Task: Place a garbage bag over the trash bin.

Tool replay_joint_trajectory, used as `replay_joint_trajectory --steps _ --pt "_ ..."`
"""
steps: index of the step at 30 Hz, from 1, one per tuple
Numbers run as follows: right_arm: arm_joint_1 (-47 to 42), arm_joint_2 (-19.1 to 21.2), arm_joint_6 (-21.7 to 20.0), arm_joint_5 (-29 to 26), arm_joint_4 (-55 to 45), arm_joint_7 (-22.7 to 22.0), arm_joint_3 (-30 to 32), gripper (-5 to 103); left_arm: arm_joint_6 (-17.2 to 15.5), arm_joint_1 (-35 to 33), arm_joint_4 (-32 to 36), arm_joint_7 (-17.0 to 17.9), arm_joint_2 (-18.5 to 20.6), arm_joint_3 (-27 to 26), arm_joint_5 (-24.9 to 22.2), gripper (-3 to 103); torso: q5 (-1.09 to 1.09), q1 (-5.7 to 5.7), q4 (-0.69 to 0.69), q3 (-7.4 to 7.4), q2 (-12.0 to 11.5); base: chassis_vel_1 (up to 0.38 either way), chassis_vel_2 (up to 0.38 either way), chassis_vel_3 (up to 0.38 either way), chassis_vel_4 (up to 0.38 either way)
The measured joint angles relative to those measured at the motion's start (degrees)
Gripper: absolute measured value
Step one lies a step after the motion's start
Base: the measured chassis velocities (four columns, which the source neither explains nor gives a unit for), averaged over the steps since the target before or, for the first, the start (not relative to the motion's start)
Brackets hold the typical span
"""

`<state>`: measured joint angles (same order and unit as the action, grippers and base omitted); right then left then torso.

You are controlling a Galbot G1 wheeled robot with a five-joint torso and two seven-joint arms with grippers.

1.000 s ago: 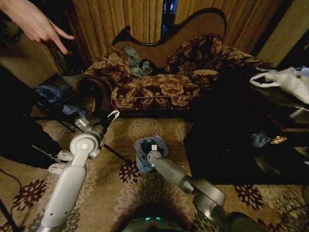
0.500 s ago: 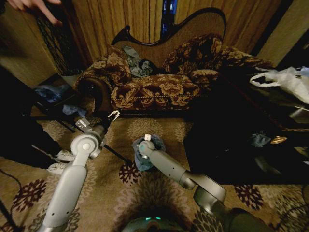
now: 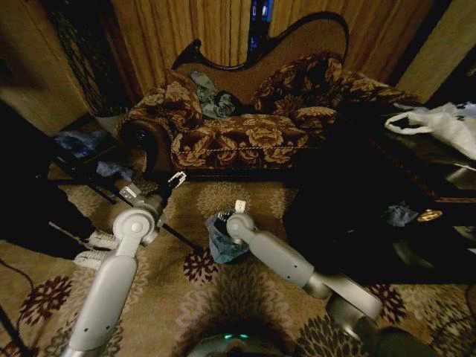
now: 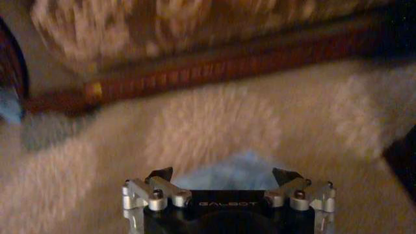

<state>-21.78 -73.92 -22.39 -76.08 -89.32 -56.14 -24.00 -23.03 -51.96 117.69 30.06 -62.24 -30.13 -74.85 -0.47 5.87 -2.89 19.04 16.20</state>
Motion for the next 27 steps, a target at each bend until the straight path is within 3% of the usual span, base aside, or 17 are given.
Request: replay_joint_trajectory --steps 1,2,3,5,6,7,8,9,10,11,13,15,17,22,25,27 --pt "-1.0 2.2 0.1 1.0 -3.0 0.8 1.2 100 0.1 -0.3 0.1 -0.9 0.5 -0.2 0.6 100 -0.01 0.0 -0.01 0.0 0.0 0.0 0.0 0.0 0.0" --pt "-3.8 6.4 0.5 4.3 -8.2 4.3 4.0 100 0.0 -1.0 0.2 -3.4 1.7 -0.3 2.6 100 0.0 0.0 -0.01 0.0 0.0 0.0 0.0 0.0 0.0" --pt "-3.8 6.4 0.5 4.3 -8.2 4.3 4.0 100 0.0 -1.0 0.2 -3.4 1.7 -0.3 2.6 100 0.0 0.0 -0.01 0.0 0.0 0.0 0.0 0.0 0.0" --pt "-10.1 13.4 2.7 12.8 -13.1 16.3 9.8 100 -2.1 -2.7 0.2 -9.0 4.8 0.1 10.9 100 -0.01 -0.01 -0.02 0.0 0.0 0.0 0.0 0.0 0.0" --pt "-15.0 16.8 5.2 18.9 -14.2 24.5 14.6 100 -3.0 -3.5 0.2 -12.3 6.5 1.1 16.2 100 0.01 -0.01 -0.02 -0.01 0.0 0.0 0.0 0.0 0.0" --pt "-18.8 18.7 7.5 23.8 -14.4 29.4 18.2 100 -3.9 -3.9 0.5 -13.4 7.3 1.9 18.3 100 0.01 -0.01 -0.02 -0.01 0.0 0.0 0.0 0.0 0.0" --pt "-18.8 18.7 7.5 23.8 -14.4 29.4 18.2 100 -3.9 -3.9 0.5 -13.4 7.3 1.9 18.3 100 0.01 -0.01 -0.02 -0.01 0.0 0.0 0.0 0.0 0.0" --pt "-21.4 19.6 8.9 26.5 -14.5 32.1 20.4 100 -4.8 -4.1 0.8 -13.8 7.7 2.4 19.2 100 -0.02 0.0 -0.02 0.0 0.0 0.0 0.0 0.0 0.0" --pt "-27.8 20.8 11.9 32.1 -14.7 38.6 25.6 100 -6.7 -4.3 1.7 -13.8 8.2 3.2 19.8 100 0.01 0.0 -0.04 0.0 0.0 0.0 0.0 0.0 0.0" --pt "-27.8 20.8 11.9 32.1 -14.7 38.6 25.6 100 -6.7 -4.3 1.7 -13.8 8.2 3.2 19.8 100 0.01 0.0 -0.04 0.0 0.0 0.0 0.0 0.0 0.0" --pt "-38.2 20.3 16.7 40.4 -15.8 45.8 34.0 100 -8.1 -5.4 2.8 -13.7 8.5 5.5 21.0 100 -0.01 -0.01 -0.06 -0.01 0.0 0.0 0.0 0.0 0.0" --pt "-41.3 19.5 18.9 42.8 -16.3 46.8 35.6 100 -7.9 -6.4 3.1 -13.7 8.6 6.1 21.8 100 -0.02 -0.01 -0.1 -0.01 0.0 0.0 0.0 0.0 0.0" --pt "-46.8 16.7 22.1 47.3 -17.6 48.6 36.9 100 -6.7 -13.4 6.2 -12.9 8.6 5.0 25.7 100 0.02 -0.01 -0.04 -0.02 0.0 0.0 0.0 0.0 0.0" --pt "-54.2 13.6 24.1 49.8 -20.9 50.4 38.8 100 -4.6 -20.7 8.6 -12.9 8.2 4.0 32.7 100 -0.03 -0.02 0.02 -0.01 0.0 0.025 0.007 0.026 0.032" --pt "-58.8 11.3 26.3 50.7 -22.5 53.4 42.8 100 -3.3 -24.5 10.9 -14.0 8.1 3.2 36.4 100 -0.01 -0.02 -0.02 -0.01 0.0 0.0 0.0 0.0 0.0" --pt "-61.5 8.7 27.6 51.4 -23.9 56.0 47.5 100 -0.7 -27.5 12.4 -16.7 7.7 2.4 38.8 100 -0.01 -0.02 -0.03 -0.02 0.0 0.0 0.0 0.0 0.0"
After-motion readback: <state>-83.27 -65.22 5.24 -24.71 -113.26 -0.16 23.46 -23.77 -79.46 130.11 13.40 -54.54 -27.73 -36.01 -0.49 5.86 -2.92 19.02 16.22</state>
